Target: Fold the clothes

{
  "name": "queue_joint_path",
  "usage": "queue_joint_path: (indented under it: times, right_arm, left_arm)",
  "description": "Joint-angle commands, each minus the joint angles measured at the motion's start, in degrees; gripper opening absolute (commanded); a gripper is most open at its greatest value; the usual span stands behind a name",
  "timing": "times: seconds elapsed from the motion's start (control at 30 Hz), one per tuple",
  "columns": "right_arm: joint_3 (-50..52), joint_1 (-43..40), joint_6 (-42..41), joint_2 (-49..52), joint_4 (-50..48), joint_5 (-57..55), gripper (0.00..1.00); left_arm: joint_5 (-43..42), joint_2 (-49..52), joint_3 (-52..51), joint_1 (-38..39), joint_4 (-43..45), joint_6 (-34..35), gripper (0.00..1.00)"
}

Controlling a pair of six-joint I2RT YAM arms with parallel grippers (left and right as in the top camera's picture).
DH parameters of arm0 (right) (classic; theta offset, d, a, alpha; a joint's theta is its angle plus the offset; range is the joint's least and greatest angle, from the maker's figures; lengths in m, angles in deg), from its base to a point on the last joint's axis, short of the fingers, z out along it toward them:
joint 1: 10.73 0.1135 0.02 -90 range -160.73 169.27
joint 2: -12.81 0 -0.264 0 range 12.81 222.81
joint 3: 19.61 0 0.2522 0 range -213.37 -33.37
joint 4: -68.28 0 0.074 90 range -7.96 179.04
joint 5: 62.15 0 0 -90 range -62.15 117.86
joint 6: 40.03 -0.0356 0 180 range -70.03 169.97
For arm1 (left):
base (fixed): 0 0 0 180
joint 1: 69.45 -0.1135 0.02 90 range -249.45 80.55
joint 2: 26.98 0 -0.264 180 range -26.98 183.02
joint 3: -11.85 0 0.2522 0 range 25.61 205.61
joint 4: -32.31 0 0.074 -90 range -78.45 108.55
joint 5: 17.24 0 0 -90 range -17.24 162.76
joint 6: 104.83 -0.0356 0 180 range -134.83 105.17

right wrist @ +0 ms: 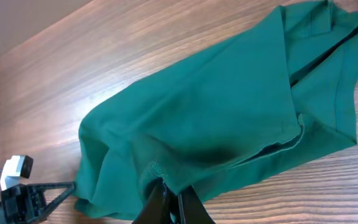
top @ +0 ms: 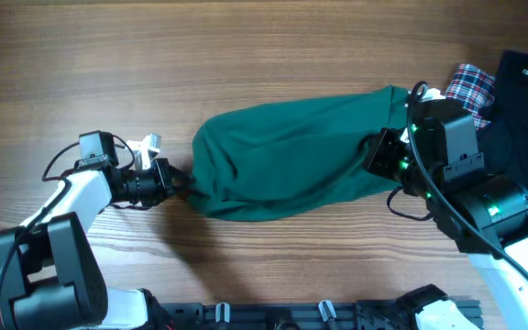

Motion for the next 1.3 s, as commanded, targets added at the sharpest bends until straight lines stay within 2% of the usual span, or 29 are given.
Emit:
queue_joint_path:
  times: [0.0,0.2,0.43,0.63,0.8,0.93,1.0,1.27]
  right_arm:
    - [-0.9,-0.1,0.5,0.2,-0.2,-1.0,0.04]
    - [-0.9,-0.1,0.5,0.0,-0.3,-1.0,0.04]
    - [-1.0,-0.1,0.7,-4.6,-3.3,-1.2,0.04]
    - [-1.0,-0.1,0.8,-10.6,-3.4,-1.5,0.04]
    - [-2.7,-0.1,1.2,-15.3,-2.3,-1.5,0.05]
    - [-9.9,-0.1,2.7,-16.2,2.0,-2.0,0.04]
    - [-13.4,-0.1,2.7,-16.2,4.7,-4.2,0.04]
    - [-24.4,-0.1,4.7,-16.2,8.2,-7.8,0.04]
  left_arm:
    - [-1.4,-2.8,0.2,0.2,-0.5,-0.5,0.04]
    - [-1.4,-12.7,0.4,0.2,-6.1,-0.5,0.04]
    - [-0.9,-39.9,4.0,0.2,-14.1,0.0,0.04]
    - [2.6,-54.3,9.4,0.2,-19.7,3.0,0.04]
    - [2.6,-55.9,18.8,0.2,-27.2,2.9,0.04]
    - [7.3,-55.9,29.6,0.2,-34.7,2.4,0.04]
    - [10.1,-55.9,36.4,0.2,-39.4,-0.3,0.04]
    - [13.8,-55.9,54.3,0.2,-45.9,-0.5,0.04]
